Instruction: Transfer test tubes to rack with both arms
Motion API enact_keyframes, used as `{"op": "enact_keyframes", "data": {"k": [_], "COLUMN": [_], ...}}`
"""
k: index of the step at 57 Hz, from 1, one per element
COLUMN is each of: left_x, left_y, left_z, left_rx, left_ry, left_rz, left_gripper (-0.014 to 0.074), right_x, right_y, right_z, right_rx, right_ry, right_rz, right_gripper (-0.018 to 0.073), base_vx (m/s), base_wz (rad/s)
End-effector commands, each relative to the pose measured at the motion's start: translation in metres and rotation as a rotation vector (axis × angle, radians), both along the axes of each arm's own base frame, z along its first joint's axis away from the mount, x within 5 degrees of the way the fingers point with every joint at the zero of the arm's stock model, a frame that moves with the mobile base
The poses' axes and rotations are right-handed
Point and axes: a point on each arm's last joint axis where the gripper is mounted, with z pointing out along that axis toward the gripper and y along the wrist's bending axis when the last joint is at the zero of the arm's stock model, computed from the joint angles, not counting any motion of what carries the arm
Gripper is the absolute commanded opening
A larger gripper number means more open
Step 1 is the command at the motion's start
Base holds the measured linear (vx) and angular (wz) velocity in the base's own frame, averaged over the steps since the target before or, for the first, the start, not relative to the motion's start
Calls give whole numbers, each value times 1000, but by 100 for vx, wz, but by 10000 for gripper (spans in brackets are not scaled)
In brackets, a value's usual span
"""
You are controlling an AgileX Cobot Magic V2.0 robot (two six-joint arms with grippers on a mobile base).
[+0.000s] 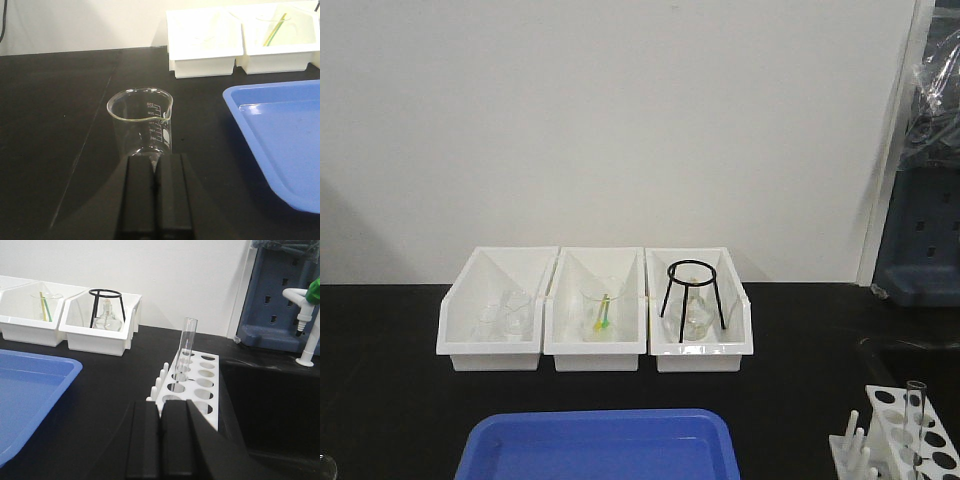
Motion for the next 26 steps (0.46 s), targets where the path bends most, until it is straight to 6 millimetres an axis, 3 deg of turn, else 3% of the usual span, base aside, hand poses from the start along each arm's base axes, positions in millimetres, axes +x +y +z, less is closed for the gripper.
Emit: {"op": "enact_keyframes", "data": {"k": [1,26], "left_x": [-1,-1], "left_y": [-1,-1], "left_z": [16,16], "left_rx": [-14,-14], "left_ry": [-112,-112], "left_rz": [-8,-8], "left_gripper": [-1,-1], "right_x": [0,0], "right_y": [1,1], "right_z": [3,3], "right_rx": [-11,-11], "right_ry": [-71,-71], "right_rz": [9,9], "right_gripper": [-9,-9], "base_vx": [0,0], "base_wz": [0,0]}}
